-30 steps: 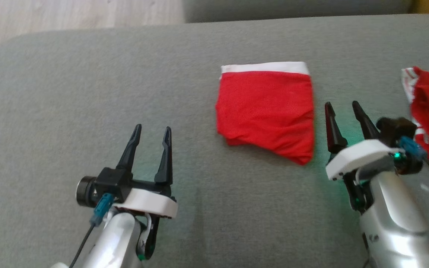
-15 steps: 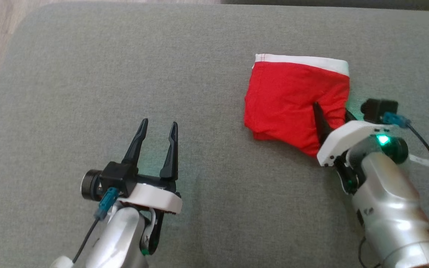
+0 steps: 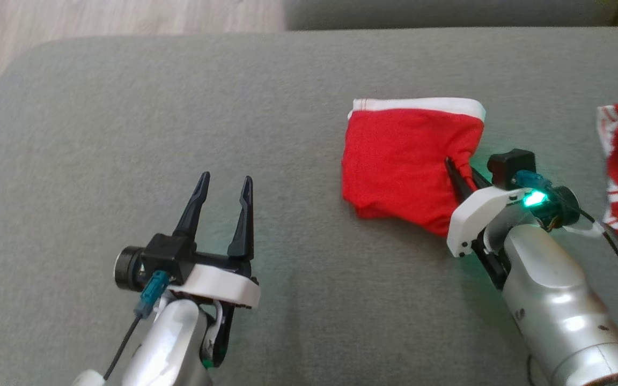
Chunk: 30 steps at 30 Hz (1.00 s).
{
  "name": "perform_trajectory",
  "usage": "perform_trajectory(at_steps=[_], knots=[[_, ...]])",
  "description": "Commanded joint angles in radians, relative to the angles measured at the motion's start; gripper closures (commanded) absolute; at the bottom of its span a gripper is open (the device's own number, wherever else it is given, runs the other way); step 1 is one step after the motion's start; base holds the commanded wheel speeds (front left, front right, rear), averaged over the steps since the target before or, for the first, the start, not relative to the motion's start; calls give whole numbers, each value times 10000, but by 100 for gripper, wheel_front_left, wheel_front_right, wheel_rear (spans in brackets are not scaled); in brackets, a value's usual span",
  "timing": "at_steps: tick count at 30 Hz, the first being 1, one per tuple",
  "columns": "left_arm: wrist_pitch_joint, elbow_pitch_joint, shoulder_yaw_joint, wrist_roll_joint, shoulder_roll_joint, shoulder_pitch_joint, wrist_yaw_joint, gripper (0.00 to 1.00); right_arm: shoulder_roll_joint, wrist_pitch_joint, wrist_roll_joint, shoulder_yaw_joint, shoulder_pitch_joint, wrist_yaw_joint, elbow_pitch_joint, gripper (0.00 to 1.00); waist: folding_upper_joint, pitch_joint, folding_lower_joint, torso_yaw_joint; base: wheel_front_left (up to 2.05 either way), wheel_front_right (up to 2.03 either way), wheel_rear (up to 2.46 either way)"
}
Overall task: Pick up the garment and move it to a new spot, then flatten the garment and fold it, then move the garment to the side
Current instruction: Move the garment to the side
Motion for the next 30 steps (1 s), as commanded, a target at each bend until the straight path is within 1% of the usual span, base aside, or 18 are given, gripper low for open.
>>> perform_trajectory(at_steps=[1, 4, 7, 8, 9, 11, 14, 16, 19, 20, 21, 23, 25, 30], knots=[[-94, -275, 335, 1, 77, -162, 44, 0, -68, 36, -71, 442, -135, -7, -339, 100, 0, -272, 0, -303, 0, 0, 0], [-94, -264, 445, 28, 77, -88, 55, 0, -505, 496, 119, 1334, -53, -7, -690, 100, 0, -450, 0, -581, 0, 0, 0], [-94, -255, 518, 46, 77, 7, 36, 0, -1394, 1124, 574, 2425, 79, -7, -1341, 100, 0, -591, 0, -802, 0, 0, 0], [-94, -255, 518, 46, 77, 7, 36, 0, -1394, 1124, 574, 2425, 79, -7, -1341, 100, 0, -591, 0, -802, 0, 0, 0], [-94, -261, 540, 51, 77, 32, 37, 0, -1778, 1375, 809, 2788, 125, -7, -1644, 100, 0, -611, 0, -870, 0, 0, 0], [-94, -285, 576, 70, 77, 56, 40, 0, -2677, 1919, 1395, 3490, 213, -7, -2388, 100, 0, -598, 0, -991, 0, 0, 0], [-94, -330, 595, 91, 77, 24, 26, 0, -4319, 2753, 2331, 4333, 271, -7, -3631, 100, 0, -468, 0, -1125, 0, 0, 0], [-94, -367, 598, 101, 77, -46, 17, 0, -5426, 3217, 2881, 4636, 235, -7, -4385, 100, 0, -307, 0, -1169, 0, 0, 0], [-94, -424, 553, 75, 77, -186, -1, 0, -6945, 3685, 3324, 4935, 124, -7, -5138, 100, 0, -2, 0, -1166, 0, 0, 0], [-94, -438, 504, 60, 77, -287, -16, 0, -7769, 3886, 3402, 5027, 17, -7, -5393, 100, 0, 228, 0, -1135, 0, 0, 0], [-94, -440, 484, 60, 77, -345, -25, 0, -8105, 3957, 3427, 5024, -33, -7, -5446, 100, 0, 347, 0, -1113, 0, 0, 0], [-94, -456, 456, 56, 77, -460, -33, 0, -8634, 4004, 3475, 4871, -132, -7, -5385, 100, 0, 601, 0, -1061, 0, 0, 0], [-94, -459, 444, 50, 77, -577, -45, 0, -8933, 3930, 3554, 4575, -211, -7, -5125, 100, 0, 846, 0, -992, 0, 0, 0], [-94, -472, 406, 47, 77, -818, -62, 0, -9099, 3651, 3293, 3852, -305, -7, -4158, 100, 0, 1375, 0, -789, 0, 0, 0]])
